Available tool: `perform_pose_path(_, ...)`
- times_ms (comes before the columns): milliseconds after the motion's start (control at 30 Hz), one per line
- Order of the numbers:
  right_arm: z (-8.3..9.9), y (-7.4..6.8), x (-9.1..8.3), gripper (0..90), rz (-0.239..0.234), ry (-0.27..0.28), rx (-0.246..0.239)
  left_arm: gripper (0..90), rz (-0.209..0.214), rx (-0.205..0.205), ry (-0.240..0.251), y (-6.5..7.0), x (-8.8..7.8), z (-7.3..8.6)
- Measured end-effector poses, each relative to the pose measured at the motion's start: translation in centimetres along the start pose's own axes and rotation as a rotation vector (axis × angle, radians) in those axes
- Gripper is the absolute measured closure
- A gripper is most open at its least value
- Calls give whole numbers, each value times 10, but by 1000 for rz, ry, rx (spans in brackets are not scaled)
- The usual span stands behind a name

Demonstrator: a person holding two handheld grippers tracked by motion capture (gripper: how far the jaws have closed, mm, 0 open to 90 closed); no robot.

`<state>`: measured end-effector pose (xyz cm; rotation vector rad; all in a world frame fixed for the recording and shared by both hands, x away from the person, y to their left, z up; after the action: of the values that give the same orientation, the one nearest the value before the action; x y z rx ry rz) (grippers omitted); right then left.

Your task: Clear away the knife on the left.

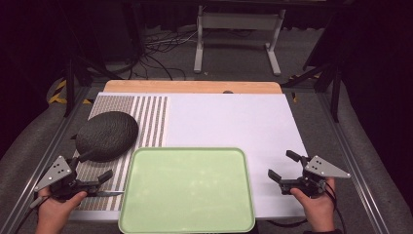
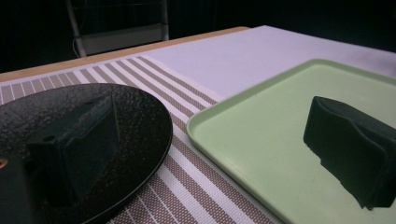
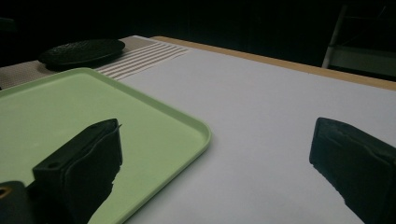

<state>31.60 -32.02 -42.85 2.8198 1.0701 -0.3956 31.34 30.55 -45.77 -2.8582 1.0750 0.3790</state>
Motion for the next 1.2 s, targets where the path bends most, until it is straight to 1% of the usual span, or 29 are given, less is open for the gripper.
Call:
perform_pose_path(167,0,0,-1,31,-2,3,-2,48,4,10,-5,2,1,-2)
perform_pose_path(200,-1,-1,-1,32,-5,2,-3,48,3,6,-5,2,2,-2)
perform_pose_path(267,-1,-1,-1,32,-4,3,-4,46,9,0,-21,2,3,-1)
perform_pose_path(367,0,-1,0,31,-5,-1,-4,30,19,-10,-58,2,5,0)
perform_pose_path(400,0,-2,1,30,-4,-4,-3,31,25,-6,-64,2,5,0)
perform_pose_path(467,0,-2,1,31,-4,-5,-7,31,40,-20,-76,4,6,-2)
perform_pose_path(500,0,-3,2,31,-7,-5,-6,28,45,-21,-84,4,6,-3)
perform_pose_path(533,0,-3,2,31,-9,-4,-5,29,48,-14,-105,5,6,-5)
perform_pose_path(567,0,-3,2,31,-9,-4,-5,30,48,-14,-105,5,6,-5)
perform_pose_path(633,0,-3,3,29,-13,-7,2,34,54,2,-142,5,4,-8)
perform_pose_path(700,0,-3,3,29,-17,-9,4,41,49,36,-172,3,2,-11)
perform_pose_path(733,0,-3,4,29,-19,-8,3,41,54,32,-184,3,1,-12)
perform_pose_path(767,0,-3,4,28,-19,-9,8,37,56,47,-202,2,0,-13)
perform_pose_path(833,0,-4,4,28,-25,-9,4,17,43,80,-240,1,0,-16)
perform_pose_path(900,0,-4,5,29,-30,-7,6,22,53,105,-276,0,-1,-20)
perform_pose_path(933,0,-5,5,29,-30,-7,7,19,60,109,-286,0,-1,-21)
perform_pose_path(967,0,-5,5,30,-31,-7,8,21,63,123,-300,0,-1,-24)
perform_pose_path(1067,0,-5,6,29,-36,-14,2,41,85,152,-360,0,-3,-31)
perform_pose_path(1100,0,-5,6,29,-36,-14,2,48,85,152,-360,0,-3,-31)
perform_pose_path(1200,0,-6,7,29,-42,-20,2,46,90,183,-420,-2,-3,-36)
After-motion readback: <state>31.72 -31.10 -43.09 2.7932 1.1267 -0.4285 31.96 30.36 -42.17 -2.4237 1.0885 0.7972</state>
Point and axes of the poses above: each handheld gripper's, and its own axes: x roughly forward along the jaws, z roughly out of its underside, y roughly to its right, the point moved 2 cm from there along x, roughly forward along the jaws, and after that the axes turned 1 degree about -z, right-handed, at the moved point
